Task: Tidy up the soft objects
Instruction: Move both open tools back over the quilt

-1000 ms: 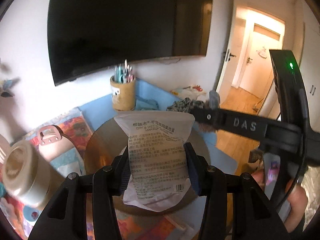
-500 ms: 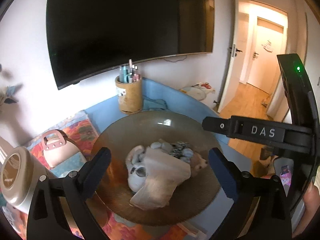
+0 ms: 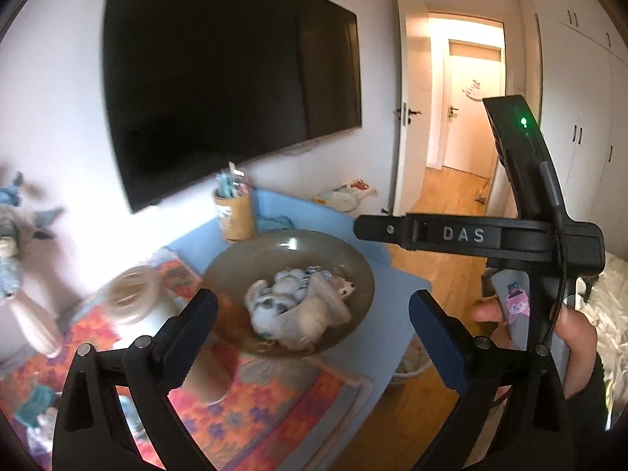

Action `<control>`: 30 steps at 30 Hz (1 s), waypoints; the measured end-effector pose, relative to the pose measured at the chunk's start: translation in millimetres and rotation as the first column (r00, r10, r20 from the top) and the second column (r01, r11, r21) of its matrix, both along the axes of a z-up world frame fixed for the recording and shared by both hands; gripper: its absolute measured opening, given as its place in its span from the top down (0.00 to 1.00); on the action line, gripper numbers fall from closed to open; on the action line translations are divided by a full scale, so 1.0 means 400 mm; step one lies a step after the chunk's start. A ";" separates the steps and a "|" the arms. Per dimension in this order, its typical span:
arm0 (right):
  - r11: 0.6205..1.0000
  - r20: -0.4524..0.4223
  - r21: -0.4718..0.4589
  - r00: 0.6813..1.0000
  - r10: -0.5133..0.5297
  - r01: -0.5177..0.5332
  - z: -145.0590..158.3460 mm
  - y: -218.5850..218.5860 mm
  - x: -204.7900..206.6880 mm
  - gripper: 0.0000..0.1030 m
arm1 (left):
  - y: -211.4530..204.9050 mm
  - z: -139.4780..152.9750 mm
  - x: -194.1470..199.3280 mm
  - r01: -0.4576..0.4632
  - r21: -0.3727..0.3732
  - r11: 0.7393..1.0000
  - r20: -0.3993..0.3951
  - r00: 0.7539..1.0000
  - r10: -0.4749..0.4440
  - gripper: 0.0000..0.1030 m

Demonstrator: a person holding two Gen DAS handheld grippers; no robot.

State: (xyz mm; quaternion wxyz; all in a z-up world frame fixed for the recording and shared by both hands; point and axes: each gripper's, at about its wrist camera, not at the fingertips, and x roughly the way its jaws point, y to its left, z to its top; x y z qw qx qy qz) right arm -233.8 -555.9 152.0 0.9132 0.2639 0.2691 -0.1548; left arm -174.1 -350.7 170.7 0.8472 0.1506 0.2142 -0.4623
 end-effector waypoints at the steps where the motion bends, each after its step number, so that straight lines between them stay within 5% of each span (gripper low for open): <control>1: 1.000 0.001 -0.012 1.000 0.014 -0.014 0.005 0.024 -0.003 0.35 | 0.025 0.005 -0.005 -0.009 -0.004 1.000 0.007 1.000 0.009 0.05; 8: 0.974 0.037 -0.111 0.979 0.201 -0.196 0.044 0.229 -0.009 0.35 | 0.247 0.012 0.016 -0.142 -0.004 0.990 0.040 0.989 0.142 0.05; 14: 0.914 0.045 -0.198 0.928 0.369 -0.354 0.064 0.433 0.047 0.18 | 0.475 0.005 0.103 -0.370 -0.014 0.929 0.053 0.927 0.370 0.04; 19: 0.854 -0.006 -0.219 0.875 0.483 -0.473 0.004 0.630 0.179 0.18 | 0.672 -0.063 0.219 -0.574 -0.021 0.819 -0.018 0.819 0.573 0.03; 22: 0.824 -0.081 -0.177 0.842 0.533 -0.538 -0.093 0.731 0.281 0.18 | 0.789 -0.141 0.311 -0.690 -0.008 0.724 -0.141 0.717 0.682 0.03; 26: 0.791 -0.186 -0.195 0.814 0.551 -0.580 -0.226 0.837 0.401 0.18 | 0.894 -0.253 0.395 -0.767 0.004 0.641 -0.242 0.621 0.745 0.03; 30: 0.763 -0.209 -0.266 0.808 0.551 -0.589 -0.317 0.895 0.469 0.18 | 0.947 -0.351 0.449 -0.811 0.039 0.583 -0.266 0.554 0.789 0.03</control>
